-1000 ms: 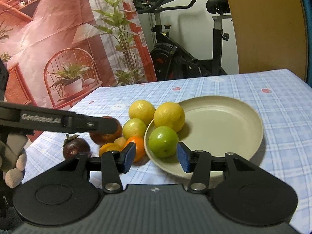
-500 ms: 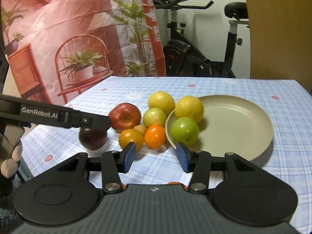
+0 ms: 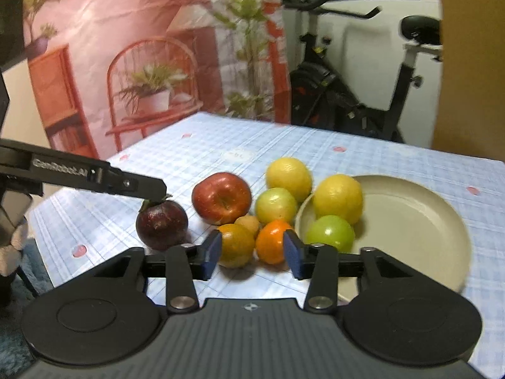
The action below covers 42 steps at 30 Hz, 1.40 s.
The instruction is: Organize fruits
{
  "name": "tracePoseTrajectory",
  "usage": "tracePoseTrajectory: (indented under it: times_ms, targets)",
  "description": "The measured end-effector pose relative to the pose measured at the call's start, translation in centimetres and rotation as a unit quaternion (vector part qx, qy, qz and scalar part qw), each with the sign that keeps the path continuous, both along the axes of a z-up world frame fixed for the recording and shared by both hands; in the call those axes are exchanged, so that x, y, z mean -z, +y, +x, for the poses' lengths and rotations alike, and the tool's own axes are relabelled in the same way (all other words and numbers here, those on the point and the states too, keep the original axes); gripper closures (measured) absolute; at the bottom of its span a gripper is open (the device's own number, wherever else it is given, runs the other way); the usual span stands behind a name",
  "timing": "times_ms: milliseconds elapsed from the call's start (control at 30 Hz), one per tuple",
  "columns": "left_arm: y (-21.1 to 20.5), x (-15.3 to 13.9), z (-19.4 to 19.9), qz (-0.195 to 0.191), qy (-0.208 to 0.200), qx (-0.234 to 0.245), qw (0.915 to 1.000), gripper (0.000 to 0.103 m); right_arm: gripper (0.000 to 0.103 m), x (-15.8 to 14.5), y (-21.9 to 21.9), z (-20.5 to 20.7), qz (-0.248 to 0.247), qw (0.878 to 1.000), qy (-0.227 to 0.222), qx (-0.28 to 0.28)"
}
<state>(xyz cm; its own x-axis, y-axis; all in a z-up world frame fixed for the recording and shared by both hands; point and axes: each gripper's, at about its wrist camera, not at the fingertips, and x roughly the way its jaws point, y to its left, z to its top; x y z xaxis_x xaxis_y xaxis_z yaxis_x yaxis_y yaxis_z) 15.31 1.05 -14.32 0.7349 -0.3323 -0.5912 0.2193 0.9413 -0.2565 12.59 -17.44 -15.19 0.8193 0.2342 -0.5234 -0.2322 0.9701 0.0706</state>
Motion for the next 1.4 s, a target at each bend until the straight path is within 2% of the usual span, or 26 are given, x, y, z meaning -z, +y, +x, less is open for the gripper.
tracePoseTrajectory:
  times_ms: [233,333,433,500,667,833,967,1133,1267,1333,1400]
  targets:
    - [-0.3,0.1,-0.1,0.003,-0.001,0.002,1.0,0.054,0.066,1.2,2.1,2.9,-0.037,0.999,0.013,-0.03]
    - [-0.1,0.2,-0.2,0.0,0.001,0.009,1.0,0.054,0.072,1.5,2.1,3.0,-0.026,0.999,0.025,-0.04]
    - [-0.2,0.4,-0.1,-0.004,0.007,0.026,0.9996,0.06,0.075,1.5,1.9,2.3,-0.023,0.999,0.026,-0.042]
    - [-0.5,0.6,0.1,-0.009,0.014,0.04,0.9991,0.06,0.079,1.6,1.5,1.7,-0.011,0.999,0.027,-0.038]
    - [-1.8,1.2,1.0,-0.015,0.032,0.084,0.9958,0.06,0.079,2.3,0.8,0.4,0.011,0.999,0.037,-0.027]
    - [-2.8,2.3,3.1,-0.019,0.064,0.097,0.9931,0.06,0.087,2.7,0.6,0.6,0.016,0.999,0.048,-0.021]
    - [-3.5,3.3,4.4,-0.001,0.075,0.096,0.9925,0.061,0.087,3.1,0.4,0.7,0.024,0.998,0.051,-0.018]
    - [-4.6,3.4,3.9,0.02,0.069,0.128,0.9892,0.064,0.085,3.3,0.2,0.5,0.028,0.998,0.054,-0.011]
    - [-4.0,3.3,3.6,0.004,0.079,0.126,0.9889,0.064,0.074,3.5,-0.1,0.5,0.032,0.998,0.062,-0.007]
    - [-3.6,3.2,3.8,-0.006,0.084,0.127,0.9884,0.064,0.074,3.5,0.0,0.3,0.035,0.997,0.061,-0.014]
    - [-3.3,3.3,3.6,-0.02,0.091,0.131,0.987,0.064,0.066,3.3,0.4,0.0,0.033,0.998,0.054,-0.022]
